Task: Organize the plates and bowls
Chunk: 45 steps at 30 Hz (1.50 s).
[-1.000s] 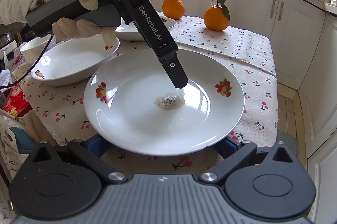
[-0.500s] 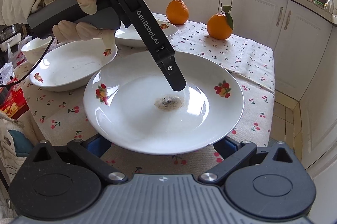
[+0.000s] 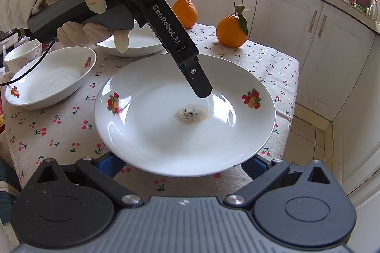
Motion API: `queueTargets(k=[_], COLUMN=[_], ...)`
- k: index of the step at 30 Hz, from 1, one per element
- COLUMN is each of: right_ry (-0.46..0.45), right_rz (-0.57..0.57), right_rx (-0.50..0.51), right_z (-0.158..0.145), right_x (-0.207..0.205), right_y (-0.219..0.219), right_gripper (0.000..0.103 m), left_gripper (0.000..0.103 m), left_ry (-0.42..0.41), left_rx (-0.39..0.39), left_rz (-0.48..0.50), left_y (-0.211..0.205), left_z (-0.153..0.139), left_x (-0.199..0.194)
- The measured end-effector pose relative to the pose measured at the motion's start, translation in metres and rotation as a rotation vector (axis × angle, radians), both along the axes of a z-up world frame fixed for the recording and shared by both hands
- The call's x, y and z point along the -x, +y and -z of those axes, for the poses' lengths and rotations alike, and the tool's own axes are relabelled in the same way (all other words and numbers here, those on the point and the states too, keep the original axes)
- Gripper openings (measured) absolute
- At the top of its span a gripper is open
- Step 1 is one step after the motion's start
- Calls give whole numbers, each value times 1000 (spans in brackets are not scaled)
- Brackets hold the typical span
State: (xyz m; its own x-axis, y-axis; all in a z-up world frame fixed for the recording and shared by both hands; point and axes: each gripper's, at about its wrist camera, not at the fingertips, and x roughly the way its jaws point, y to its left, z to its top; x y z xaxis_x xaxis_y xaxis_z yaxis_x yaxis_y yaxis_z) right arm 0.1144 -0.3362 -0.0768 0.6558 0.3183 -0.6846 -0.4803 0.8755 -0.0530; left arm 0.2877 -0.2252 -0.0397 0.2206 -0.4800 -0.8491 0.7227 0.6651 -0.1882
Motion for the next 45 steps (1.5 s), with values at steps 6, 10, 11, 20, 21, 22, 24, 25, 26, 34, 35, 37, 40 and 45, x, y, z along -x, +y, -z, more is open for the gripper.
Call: queueTargets(k=[6, 10, 11, 20, 21, 22, 24, 25, 26, 34, 35, 37, 40, 45], right_ry=[6, 16, 16, 37, 38, 38, 41, 41, 43, 35, 30, 25, -1, -60], right_rz=[13, 23, 26, 49, 51, 53, 54, 54, 56, 111, 120, 137, 145, 147], right_rx=[10, 11, 10, -26, -24, -25, -26, -27, -29, -18, -15, -8, -11, -43], right_z=[6, 10, 10, 16, 16, 16, 16, 16, 15, 0, -3, -8, -16, -32], right_x=[-13, -21, -22, -28, -27, -27, -27, -26, -26, -9, -4, 5, 20, 38], right_y=[-7, -9, -10, -16, -15, -15, -15, -15, -16, -14, -12, -8, -1, 15], right_gripper=[103, 103, 103, 103, 103, 103, 103, 103, 103, 103, 103, 103, 103, 103], left_gripper=[78, 78, 78, 78, 78, 78, 78, 79, 79, 81, 82, 84, 85, 89], left_ry=[1, -4, -3, -23, -27, -31, -37, -38, -41, -94, -100, -117, -160, -263], left_rx=[10, -1, -1, -1, -5, -10, -15, -18, -18, -23, -18, -7, -1, 22], left_rz=[-9, -5, -9, -11, -10, -8, -7, -9, -12, -45, -51, -62, -64, -81], left_y=[-9, -14, -14, -19, -19, -20, -20, -20, -20, -5, -1, 6, 16, 34], left_z=[8, 14, 15, 18, 18, 19, 19, 19, 18, -4, -8, -17, -32, -60], left_x=[-14, -20, -21, -25, -25, -24, -24, -23, -22, -8, -4, 4, 22, 63])
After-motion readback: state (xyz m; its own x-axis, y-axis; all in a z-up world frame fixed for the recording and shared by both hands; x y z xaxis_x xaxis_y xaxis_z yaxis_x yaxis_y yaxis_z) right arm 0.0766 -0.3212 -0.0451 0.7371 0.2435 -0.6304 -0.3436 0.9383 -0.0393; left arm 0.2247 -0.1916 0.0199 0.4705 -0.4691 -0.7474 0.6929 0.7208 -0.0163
